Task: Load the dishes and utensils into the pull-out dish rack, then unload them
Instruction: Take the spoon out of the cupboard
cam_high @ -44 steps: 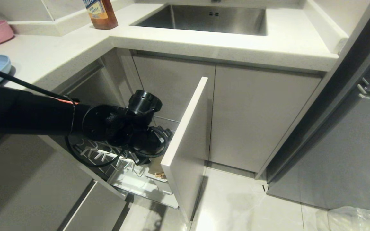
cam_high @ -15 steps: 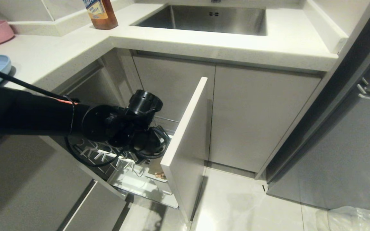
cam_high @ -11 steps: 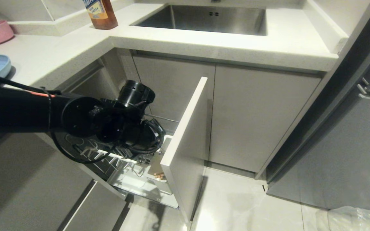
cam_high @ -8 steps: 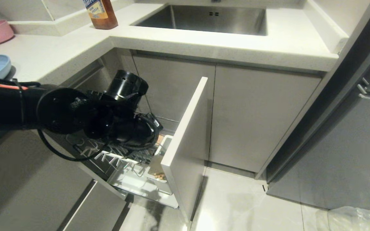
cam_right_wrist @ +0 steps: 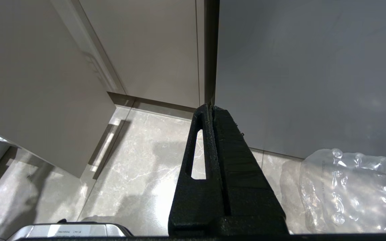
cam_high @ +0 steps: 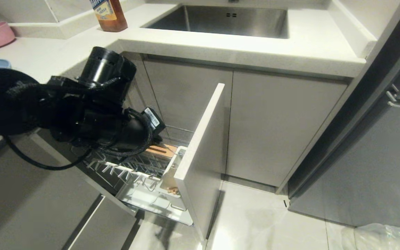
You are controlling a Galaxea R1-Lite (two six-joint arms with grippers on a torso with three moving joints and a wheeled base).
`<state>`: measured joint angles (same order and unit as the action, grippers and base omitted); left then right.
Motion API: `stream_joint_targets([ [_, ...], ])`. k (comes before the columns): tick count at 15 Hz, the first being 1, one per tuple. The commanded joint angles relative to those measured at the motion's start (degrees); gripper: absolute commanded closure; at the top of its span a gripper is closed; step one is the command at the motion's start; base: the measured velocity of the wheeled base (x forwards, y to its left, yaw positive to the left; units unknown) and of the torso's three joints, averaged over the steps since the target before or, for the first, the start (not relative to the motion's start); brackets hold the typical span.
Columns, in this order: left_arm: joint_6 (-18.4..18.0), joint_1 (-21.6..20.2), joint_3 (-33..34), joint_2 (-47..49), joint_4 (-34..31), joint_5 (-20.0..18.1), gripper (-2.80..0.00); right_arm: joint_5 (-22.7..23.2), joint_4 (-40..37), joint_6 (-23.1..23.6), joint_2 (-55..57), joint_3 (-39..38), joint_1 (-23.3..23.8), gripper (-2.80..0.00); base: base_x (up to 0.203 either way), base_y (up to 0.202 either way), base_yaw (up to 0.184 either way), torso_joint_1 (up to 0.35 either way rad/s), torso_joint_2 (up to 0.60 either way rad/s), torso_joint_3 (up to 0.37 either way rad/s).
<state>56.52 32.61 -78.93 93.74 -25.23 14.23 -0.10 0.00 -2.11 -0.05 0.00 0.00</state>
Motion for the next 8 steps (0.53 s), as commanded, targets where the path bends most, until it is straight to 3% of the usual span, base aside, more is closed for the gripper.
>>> stream_joint_targets([
  [1,0.34,0.66,-1.23,-2.16,-1.77,1.25,0.00,0.01,0.00,0.00,0.05,0.00,0.00,0.00,0.000,0.000,0.000,0.000,0.00,0.000],
  [8,0.18,3.82,-2.96,-8.86,-3.48,3.25,0.00,0.01,0.00,0.00,0.05,0.00,0.00,0.00,0.000,0.000,0.000,0.000,0.00,0.000],
])
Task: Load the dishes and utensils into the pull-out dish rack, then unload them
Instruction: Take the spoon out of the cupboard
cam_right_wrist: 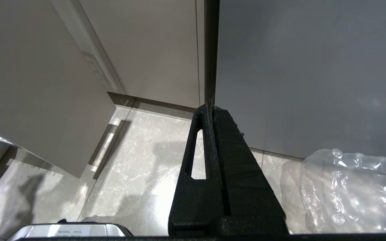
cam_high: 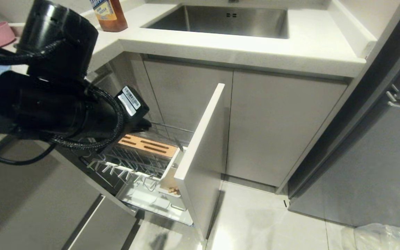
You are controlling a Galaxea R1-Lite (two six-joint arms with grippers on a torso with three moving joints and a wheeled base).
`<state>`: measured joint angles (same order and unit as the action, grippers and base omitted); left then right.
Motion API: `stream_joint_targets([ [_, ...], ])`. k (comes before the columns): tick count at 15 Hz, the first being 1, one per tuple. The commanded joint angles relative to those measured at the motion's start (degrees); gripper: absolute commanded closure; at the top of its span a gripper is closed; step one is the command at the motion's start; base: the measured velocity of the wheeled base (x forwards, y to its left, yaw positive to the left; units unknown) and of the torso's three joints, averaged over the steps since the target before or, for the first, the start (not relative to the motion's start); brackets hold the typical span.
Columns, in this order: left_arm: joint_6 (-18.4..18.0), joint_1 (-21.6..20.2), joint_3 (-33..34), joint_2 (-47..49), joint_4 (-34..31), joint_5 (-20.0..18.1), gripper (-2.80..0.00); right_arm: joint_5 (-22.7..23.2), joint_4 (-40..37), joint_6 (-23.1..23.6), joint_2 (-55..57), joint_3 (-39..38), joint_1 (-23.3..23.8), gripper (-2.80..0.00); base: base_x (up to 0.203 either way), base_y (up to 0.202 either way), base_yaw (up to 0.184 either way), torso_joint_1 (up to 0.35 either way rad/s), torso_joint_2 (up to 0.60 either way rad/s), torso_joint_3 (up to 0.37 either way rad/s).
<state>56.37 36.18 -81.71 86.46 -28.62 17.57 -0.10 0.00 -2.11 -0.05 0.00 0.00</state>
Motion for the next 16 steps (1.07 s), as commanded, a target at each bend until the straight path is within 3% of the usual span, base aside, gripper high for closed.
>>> stream_joint_targets([
  [1,0.27,0.50,-0.49,-2.64,-0.11,0.84,0.00,0.01,0.00,0.00,0.05,0.00,0.00,0.00,0.000,0.000,0.000,0.000,0.00,0.000],
  [4,-1.62,1.21,-1.53,-7.10,-0.31,3.27,0.00,0.01,0.00,0.00,0.05,0.00,0.00,0.00,0.000,0.000,0.000,0.000,0.00,0.000],
  [10,-7.00,1.03,-7.57,-19.66,-1.33,4.16,0.00,0.01,0.00,0.00,0.05,0.00,0.00,0.00,0.000,0.000,0.000,0.000,0.00,0.000],
  [12,-9.56,-1.07,-10.14,-22.56,-1.34,4.85,0.00,0.01,0.00,0.00,0.05,0.00,0.00,0.00,0.000,0.000,0.000,0.000,0.00,0.000],
  [16,-14.36,-10.40,-13.82,-25.59,-1.20,5.02,0.00,0.01,0.00,0.00,0.05,0.00,0.00,0.00,0.000,0.000,0.000,0.000,0.00,0.000],
])
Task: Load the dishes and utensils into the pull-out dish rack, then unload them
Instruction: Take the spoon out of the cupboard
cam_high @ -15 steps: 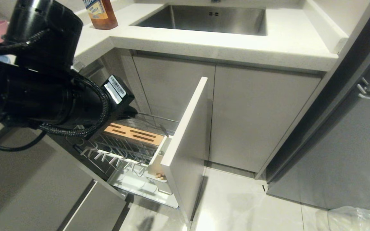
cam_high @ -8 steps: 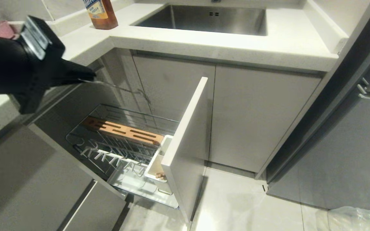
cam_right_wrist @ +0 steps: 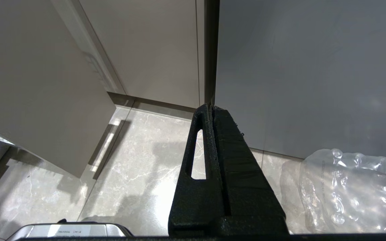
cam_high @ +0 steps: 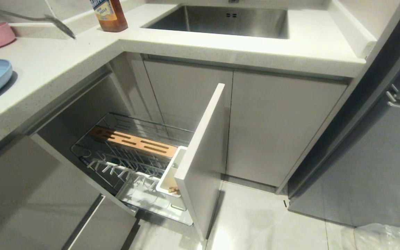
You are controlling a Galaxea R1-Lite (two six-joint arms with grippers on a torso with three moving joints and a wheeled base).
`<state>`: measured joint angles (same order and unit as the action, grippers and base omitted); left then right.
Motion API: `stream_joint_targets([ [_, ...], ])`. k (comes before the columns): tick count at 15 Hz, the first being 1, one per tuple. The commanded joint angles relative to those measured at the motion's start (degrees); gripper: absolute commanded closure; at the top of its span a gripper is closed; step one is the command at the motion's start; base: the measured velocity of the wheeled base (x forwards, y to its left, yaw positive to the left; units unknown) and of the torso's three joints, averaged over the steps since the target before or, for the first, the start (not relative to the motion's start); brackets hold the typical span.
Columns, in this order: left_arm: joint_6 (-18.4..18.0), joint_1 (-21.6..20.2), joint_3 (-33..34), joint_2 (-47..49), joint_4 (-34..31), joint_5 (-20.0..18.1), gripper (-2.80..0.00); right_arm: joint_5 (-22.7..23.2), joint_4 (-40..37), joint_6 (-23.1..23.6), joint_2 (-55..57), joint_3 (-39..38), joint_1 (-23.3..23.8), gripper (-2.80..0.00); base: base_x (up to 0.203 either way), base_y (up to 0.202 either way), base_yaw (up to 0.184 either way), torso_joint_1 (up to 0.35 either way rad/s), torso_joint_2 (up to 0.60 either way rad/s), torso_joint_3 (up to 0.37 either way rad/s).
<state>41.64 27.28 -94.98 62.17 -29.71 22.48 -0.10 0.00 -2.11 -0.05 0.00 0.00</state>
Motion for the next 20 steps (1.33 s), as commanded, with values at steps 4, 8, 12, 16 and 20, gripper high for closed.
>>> stream_joint_targets([
  [4,-3.13,-11.45,-2.51,-1.76,0.07,0.19,0.00,0.01,0.00,0.00,0.05,0.00,0.00,0.00,0.000,0.000,0.000,0.000,0.00,0.000],
  [8,-6.74,-19.25,-2.95,0.53,0.50,4.40,0.00,0.01,0.00,0.00,0.05,0.00,0.00,0.00,0.000,0.000,0.000,0.000,0.00,0.000],
  [12,-7.79,-25.62,-2.93,4.52,2.56,9.95,0.00,0.01,0.00,0.00,0.05,0.00,0.00,0.00,0.000,0.000,0.000,0.000,0.00,0.000],
  [16,-7.89,-28.34,-2.96,7.97,5.99,15.19,0.00,0.01,0.00,0.00,0.05,0.00,0.00,0.00,0.000,0.000,0.000,0.000,0.00,0.000],
  [20,-7.89,-28.78,-1.69,10.69,11.86,21.06,0.00,0.01,0.00,0.00,0.05,0.00,0.00,0.00,0.000,0.000,0.000,0.000,0.00,0.000],
])
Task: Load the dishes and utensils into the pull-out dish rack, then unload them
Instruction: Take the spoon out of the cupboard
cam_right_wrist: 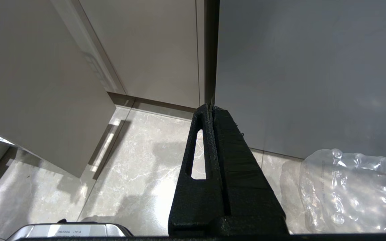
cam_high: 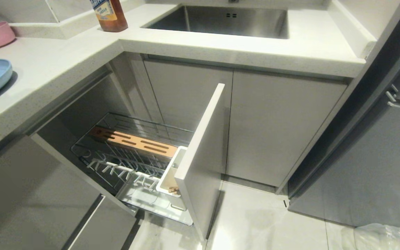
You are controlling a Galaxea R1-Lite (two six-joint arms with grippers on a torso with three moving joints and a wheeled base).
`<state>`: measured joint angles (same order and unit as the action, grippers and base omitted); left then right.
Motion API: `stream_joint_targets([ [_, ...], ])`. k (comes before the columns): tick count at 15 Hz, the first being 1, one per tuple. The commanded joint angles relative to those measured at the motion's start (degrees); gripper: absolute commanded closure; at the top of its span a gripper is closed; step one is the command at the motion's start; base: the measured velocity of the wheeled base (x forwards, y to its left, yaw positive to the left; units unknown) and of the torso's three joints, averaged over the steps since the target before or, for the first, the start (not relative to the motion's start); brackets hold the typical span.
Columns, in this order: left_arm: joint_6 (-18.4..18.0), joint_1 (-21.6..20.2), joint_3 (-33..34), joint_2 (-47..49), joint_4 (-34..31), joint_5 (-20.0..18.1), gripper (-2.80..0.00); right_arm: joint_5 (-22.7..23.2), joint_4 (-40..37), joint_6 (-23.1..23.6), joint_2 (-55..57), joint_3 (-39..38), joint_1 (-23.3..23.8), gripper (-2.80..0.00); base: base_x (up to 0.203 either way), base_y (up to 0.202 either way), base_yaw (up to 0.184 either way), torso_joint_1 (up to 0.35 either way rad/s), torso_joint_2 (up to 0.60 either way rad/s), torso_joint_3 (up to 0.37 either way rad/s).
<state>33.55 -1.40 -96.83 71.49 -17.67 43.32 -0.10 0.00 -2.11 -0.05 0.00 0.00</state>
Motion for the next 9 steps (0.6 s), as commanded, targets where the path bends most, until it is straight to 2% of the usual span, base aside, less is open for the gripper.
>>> stream_joint_targets([
  [1,0.19,-0.09,0.85,2.20,1.38,0.63,0.00,0.01,0.00,0.00,0.05,0.00,0.00,0.00,0.000,0.000,0.000,0.000,0.00,0.000],
  [4,-0.07,-0.09,3.58,4.74,8.23,2.49,0.00,0.01,0.00,0.00,0.05,0.00,0.00,0.00,0.000,0.000,0.000,0.000,0.00,0.000],
  [6,-4.53,-0.01,3.79,6.49,13.92,2.95,0.00,0.01,0.00,0.00,0.05,0.00,0.00,0.00,0.000,0.000,0.000,0.000,0.00,0.000],
  [7,-5.59,-0.10,4.59,7.65,17.37,3.76,0.00,0.01,0.00,0.00,0.05,0.00,0.00,0.00,0.000,0.000,0.000,0.000,0.00,0.000],
  [9,-6.21,-0.10,5.68,9.46,19.58,5.54,0.00,0.01,0.00,0.00,0.05,0.00,0.00,0.00,0.000,0.000,0.000,0.000,0.00,0.000],
])
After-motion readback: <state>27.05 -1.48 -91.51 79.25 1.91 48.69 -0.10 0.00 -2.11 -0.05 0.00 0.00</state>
